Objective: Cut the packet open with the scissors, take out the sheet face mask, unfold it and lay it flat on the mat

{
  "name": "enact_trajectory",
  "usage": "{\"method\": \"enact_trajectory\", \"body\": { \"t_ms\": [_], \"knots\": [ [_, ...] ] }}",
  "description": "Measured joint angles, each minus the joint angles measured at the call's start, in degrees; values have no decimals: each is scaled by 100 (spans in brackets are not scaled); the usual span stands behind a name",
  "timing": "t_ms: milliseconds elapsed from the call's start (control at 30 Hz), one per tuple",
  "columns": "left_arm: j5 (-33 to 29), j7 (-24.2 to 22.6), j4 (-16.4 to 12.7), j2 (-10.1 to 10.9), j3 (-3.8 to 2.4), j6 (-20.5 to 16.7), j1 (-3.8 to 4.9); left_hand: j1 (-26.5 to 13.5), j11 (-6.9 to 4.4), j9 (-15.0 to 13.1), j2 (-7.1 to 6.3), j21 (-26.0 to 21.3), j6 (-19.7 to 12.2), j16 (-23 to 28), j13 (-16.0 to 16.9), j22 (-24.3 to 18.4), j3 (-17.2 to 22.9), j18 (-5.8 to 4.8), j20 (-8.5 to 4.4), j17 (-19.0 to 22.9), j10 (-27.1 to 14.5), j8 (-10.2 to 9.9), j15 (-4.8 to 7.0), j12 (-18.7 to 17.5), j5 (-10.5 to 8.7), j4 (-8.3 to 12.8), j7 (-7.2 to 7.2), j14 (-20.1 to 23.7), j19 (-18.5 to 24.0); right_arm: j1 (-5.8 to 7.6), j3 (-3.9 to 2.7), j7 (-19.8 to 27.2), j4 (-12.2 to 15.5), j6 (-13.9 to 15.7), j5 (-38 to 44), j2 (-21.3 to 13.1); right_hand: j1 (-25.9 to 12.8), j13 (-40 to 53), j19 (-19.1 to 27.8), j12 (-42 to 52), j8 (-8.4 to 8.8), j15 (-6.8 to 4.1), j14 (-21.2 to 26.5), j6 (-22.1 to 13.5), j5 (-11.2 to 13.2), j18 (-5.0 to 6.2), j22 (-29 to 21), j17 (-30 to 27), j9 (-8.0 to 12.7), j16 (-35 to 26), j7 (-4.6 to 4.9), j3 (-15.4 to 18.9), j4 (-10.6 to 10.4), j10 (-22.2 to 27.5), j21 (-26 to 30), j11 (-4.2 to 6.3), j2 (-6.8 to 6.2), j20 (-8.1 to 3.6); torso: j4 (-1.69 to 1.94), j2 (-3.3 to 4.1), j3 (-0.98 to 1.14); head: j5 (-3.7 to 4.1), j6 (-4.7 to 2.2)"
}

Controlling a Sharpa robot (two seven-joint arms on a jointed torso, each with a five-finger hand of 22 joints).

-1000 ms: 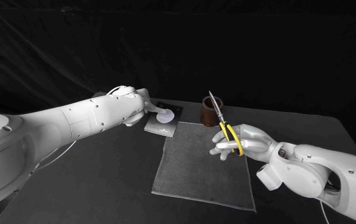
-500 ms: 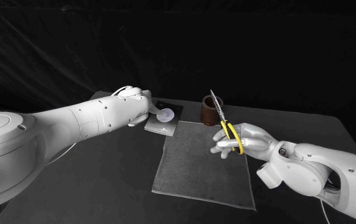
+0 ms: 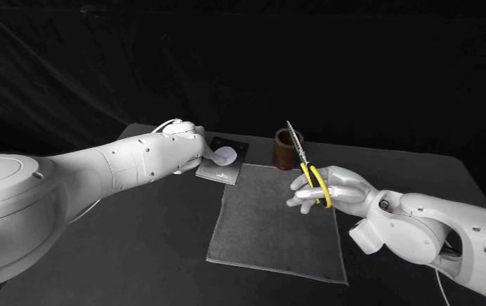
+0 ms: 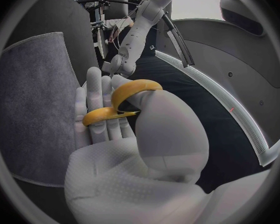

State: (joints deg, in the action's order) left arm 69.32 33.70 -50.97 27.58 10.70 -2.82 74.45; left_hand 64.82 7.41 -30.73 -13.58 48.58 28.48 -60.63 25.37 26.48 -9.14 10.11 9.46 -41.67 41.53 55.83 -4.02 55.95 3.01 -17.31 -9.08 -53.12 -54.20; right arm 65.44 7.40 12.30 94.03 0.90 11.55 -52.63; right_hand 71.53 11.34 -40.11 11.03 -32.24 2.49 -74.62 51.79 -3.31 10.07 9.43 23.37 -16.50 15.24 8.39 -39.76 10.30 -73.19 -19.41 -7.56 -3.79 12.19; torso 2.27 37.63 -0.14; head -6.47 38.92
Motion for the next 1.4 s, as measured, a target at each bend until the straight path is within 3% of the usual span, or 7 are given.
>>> {"method": "enact_trajectory", "body": {
  "t_ms": [300, 400, 533, 867, 1000, 1167, 1400],
  "knots": [
    [86, 5, 52, -64, -8, 52, -86, 21, -12, 7, 22, 84, -1, -89, 15, 62, 1, -1, -5, 1, -49, 110, -1, 90, 0, 1, 1, 43, 97, 0, 0, 0, -2, 3, -5, 8, 7, 3, 0, -1, 0, 1, -1, -4, 0, 12, 5, 7, 0, 0, 4, 1, 0, 0, 0, 0, -7, 0, 2, -1, 2, 19, 21],
    [103, -8, 60, -67, -15, 50, -101, 138, -24, 44, 138, 146, -3, -140, 17, 102, 104, -1, 7, 1, -80, 206, 13, 146, -4, 11, 2, 69, 150, 0, 0, 0, -2, 3, -7, 8, 7, 3, 0, -1, 0, 1, -1, -4, 0, 12, 5, 7, 0, 0, 4, 1, 0, 0, 0, 0, -7, 0, 3, -1, 2, 23, 26],
    [83, -66, 56, -68, -24, 31, -108, 455, -37, 166, 446, 212, 30, -172, 16, 150, 299, -26, 10, 33, -164, 243, 11, 165, -52, -26, -14, 155, 255, 1, 1, 0, -4, 4, -8, 7, 7, 3, 0, -1, 11, -1, 1, 13, 0, 12, 4, 6, 0, 0, -13, 5, 3, 0, 0, 0, -7, 0, 7, -4, 5, 31, 42],
    [-221, -317, 10, -7, -33, -178, -99, 1780, -13, 961, 1190, 168, 618, -95, -376, 135, 373, -43, 67, 293, -442, -486, -34, -143, -44, -86, -60, 496, 579, 1, 1, -1, -16, 6, -11, 8, 7, 7, 0, -10, 22, -13, 13, 14, 0, 10, 8, 14, 0, 0, -14, 9, 7, 0, 0, 0, -7, 0, 11, -9, 4, 35, 54],
    [-482, -434, 7, 46, -33, -302, -97, 2339, -68, 1209, 1439, 106, 968, -59, -569, 85, 539, -49, 71, 390, -378, -721, 3, -344, -44, -81, 11, 536, 638, 1, 2, -1, -23, 7, -13, 8, 7, 7, 0, -11, 22, -13, 13, 13, 0, 9, 8, 14, 0, 0, -14, 9, 7, 0, 0, 0, -7, 0, 10, -10, 4, 35, 57],
    [-891, -589, 11, 126, -30, -485, -103, 2817, -95, 1414, 1558, 106, 1353, -44, -810, 70, 762, -59, 47, 486, -82, -932, 9, -588, -44, -63, 127, 542, 663, 1, 5, -3, -36, 7, -17, 4, 7, 7, 0, -11, 22, -13, 13, 13, 0, 7, 8, 15, 0, 0, -13, 10, 7, -1, -19, 0, -7, 0, 10, -10, 4, 39, 58],
    [-1437, -784, 1, 230, -25, -687, -112, 3171, -135, 1554, 1550, 127, 1699, 47, -1053, 91, 1166, -25, 28, 611, 207, -1082, 50, -821, -32, 24, 205, 630, 810, 1, 14, -6, -61, 8, -24, 3, 7, 7, 0, -12, 22, -12, 12, 11, 0, 5, 7, 19, 0, 0, -11, 11, 8, -1, -39, 0, -7, 0, 10, -9, 3, 38, 53]
  ]
}}
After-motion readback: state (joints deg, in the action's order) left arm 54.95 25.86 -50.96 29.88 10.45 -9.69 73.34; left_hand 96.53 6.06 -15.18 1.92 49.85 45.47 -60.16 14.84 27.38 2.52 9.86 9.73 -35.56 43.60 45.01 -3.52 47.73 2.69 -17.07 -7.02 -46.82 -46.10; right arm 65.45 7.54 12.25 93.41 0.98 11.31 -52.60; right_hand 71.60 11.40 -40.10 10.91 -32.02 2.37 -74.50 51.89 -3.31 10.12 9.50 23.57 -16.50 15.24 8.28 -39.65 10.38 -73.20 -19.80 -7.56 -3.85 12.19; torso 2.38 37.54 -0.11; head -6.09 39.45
